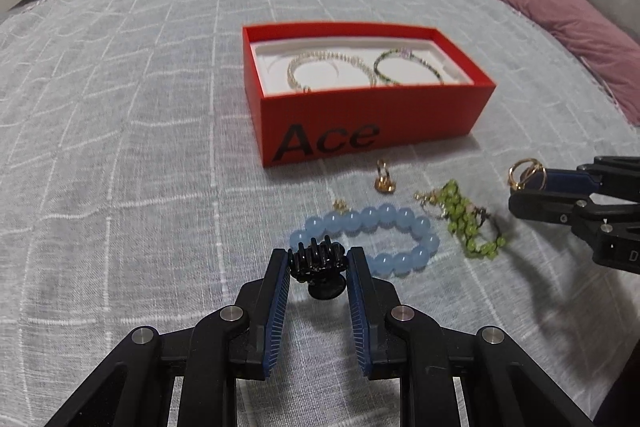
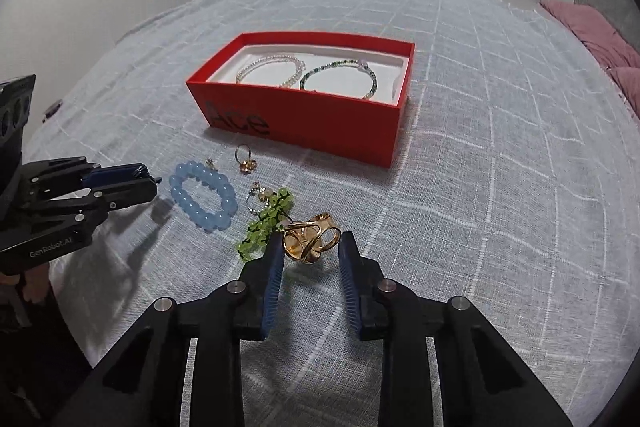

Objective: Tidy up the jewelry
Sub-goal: 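Carry the claw clip and gold ring into the red box and open both tools, then withdraw both tools from the box toward the blue bracelet and green charm, then grasp the light-blue beaded bracelet with the left tool while the right grasps the green charm, then carry the blue bracelet and green charm into the red box and open both tools, then withdraw both tools from the box toward the small gold earrings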

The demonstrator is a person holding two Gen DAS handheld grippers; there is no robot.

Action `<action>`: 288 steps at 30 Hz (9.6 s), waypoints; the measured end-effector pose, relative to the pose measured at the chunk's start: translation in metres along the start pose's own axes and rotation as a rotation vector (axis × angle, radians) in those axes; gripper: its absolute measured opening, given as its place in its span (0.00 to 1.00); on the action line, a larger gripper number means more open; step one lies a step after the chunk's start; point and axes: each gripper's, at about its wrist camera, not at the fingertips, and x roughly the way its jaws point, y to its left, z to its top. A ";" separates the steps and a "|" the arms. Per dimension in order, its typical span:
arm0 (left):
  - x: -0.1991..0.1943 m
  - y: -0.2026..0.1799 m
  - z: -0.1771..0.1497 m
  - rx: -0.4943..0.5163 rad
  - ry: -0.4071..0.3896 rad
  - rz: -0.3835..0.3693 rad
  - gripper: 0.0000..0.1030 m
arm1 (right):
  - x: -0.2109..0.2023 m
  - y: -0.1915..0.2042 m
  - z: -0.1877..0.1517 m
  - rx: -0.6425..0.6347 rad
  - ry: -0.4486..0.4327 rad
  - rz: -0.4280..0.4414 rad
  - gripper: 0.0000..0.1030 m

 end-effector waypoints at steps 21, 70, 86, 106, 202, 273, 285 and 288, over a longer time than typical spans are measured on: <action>-0.012 -0.005 0.049 -0.030 -0.139 -0.016 0.23 | -0.022 -0.012 0.047 0.091 -0.138 0.012 0.29; 0.045 -0.004 0.092 0.009 -0.130 0.014 0.43 | 0.023 -0.016 0.092 0.030 -0.135 -0.060 0.39; 0.012 0.009 0.059 -0.018 -0.078 0.037 0.74 | -0.029 -0.026 0.065 0.086 -0.165 -0.076 0.57; 0.020 0.018 0.012 -0.017 0.063 0.049 0.82 | -0.024 -0.019 0.009 0.094 -0.044 -0.116 0.68; -0.033 -0.003 0.050 -0.042 -0.119 0.027 0.09 | -0.048 0.013 0.037 0.046 -0.102 -0.002 0.05; 0.022 -0.002 0.074 -0.010 -0.077 0.020 0.43 | 0.003 -0.013 0.109 0.092 -0.193 -0.080 0.44; 0.006 -0.001 0.053 0.001 -0.063 0.055 0.61 | -0.021 -0.017 0.073 0.114 -0.137 -0.111 0.55; 0.006 -0.002 0.049 0.006 -0.057 0.063 0.65 | -0.022 -0.017 0.066 0.117 -0.120 -0.120 0.56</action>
